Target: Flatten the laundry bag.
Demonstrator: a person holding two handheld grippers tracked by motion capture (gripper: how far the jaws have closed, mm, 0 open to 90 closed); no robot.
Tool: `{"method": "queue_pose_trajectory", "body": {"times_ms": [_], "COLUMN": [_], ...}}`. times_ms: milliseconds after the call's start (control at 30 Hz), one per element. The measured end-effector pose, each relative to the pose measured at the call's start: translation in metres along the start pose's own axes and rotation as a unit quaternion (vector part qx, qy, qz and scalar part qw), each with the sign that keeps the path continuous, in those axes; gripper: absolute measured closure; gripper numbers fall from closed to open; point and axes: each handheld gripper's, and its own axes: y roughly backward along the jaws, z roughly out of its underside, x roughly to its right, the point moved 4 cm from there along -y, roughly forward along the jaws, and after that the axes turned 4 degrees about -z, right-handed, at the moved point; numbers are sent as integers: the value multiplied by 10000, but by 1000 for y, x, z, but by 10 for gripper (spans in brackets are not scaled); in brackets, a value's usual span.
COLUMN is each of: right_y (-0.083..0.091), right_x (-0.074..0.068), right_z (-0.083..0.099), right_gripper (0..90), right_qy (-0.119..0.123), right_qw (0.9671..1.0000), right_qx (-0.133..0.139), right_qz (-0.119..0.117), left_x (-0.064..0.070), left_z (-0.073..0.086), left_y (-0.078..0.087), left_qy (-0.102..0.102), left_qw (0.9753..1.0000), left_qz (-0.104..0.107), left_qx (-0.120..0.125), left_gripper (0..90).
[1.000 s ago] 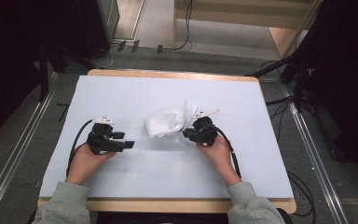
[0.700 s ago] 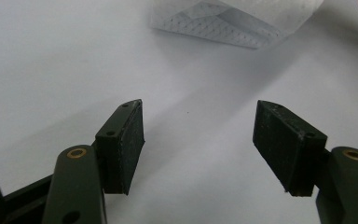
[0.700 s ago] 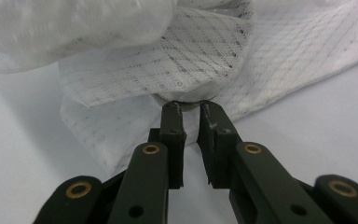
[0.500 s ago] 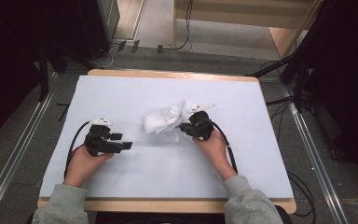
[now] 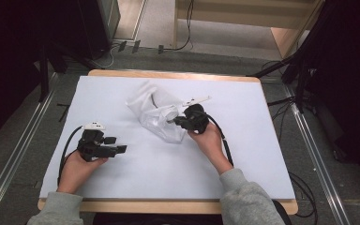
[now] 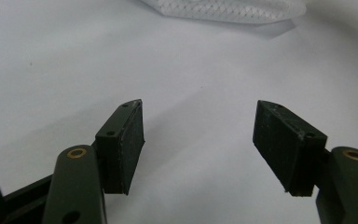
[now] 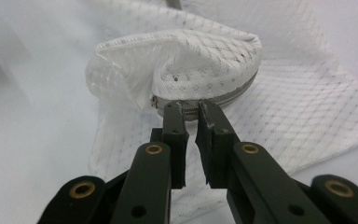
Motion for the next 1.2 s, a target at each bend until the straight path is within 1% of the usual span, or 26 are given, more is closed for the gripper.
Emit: {"method": "queue_pose_trajectory", "body": {"times_ms": [33,167,233,267,333,367,400,433,500,533,567,600,633,667,700,767,833,900,933,1000,1100,1200], "right_y": [1,5,7,8,10,11,11,11,9,5,5,2,-2,-6,-9,-14,-15,-14,-13,-11,-9,-5], "right_x": [0,-2,-2,-2,-1,1,1,2,3,4,4,5,6,9,10,10,8,4,1,-6,-18,-33], "right_z": [-1,-5,-6,-6,-6,-6,-6,-6,-5,-4,-4,-4,-2,-1,0,0,-2,-4,-5,-7,-10,-13], "right_gripper": [828,803,775,758,696,626,626,582,477,399,399,381,379,382,406,544,657,757,782,807,810,808], "right_qy": [42,55,133,124,112,126,126,115,119,180,180,177,96,81,33,-48,-52,2,21,110,257,394], "right_qw": [10000,10000,9999,9999,9999,9998,9998,9998,9998,9998,9998,9998,9999,10000,10000,9999,9999,9999,9999,9997,9991,9980], "right_qx": [15,47,55,67,78,116,116,120,114,91,91,81,18,1,-62,-95,-42,24,11,35,75,92], "right_qz": [5,4,13,32,40,46,46,64,62,69,69,64,39,49,46,-63,-91,-132,-150,-208,-340,-487], "left_x": [-1,-2,-2,-2,-1,-1,-1,-1,-1,-1,0,0,0,0,1,1,0,-1,-2,-2,-2,-3], "left_z": [1,1,1,1,1,1,0,0,-1,-1,-1,-1,-1,-1,-1,-1,-1,-1,-1,-1,-2,-2], "left_y": [1,2,2,2,1,1,1,0,0,0,0,-1,-1,-1,-1,0,0,1,0,1,2,3], "left_qy": [-5,30,33,16,3,-2,8,18,6,4,-1,-8,-7,-6,4,-6,8,38,54,68,45,76], "left_qw": [10000,10000,10000,10000,10000,10000,10000,10000,10000,10000,10000,10000,10000,10000,10000,10000,10000,10000,10000,9999,10000,9999], "left_qz": [-5,-30,-29,-19,-24,-18,-15,-22,-8,-8,9,15,29,32,29,14,8,14,18,24,18,18], "left_qx": [-4,2,4,-2,6,-7,-1,28,8,6,9,8,2,-1,6,12,31,33,64,78,72,102], "left_gripper": [346,346,346,346,346,346,346,346,346,346,346,346,346,346,346,346,346,346,346,346,347,347]}}
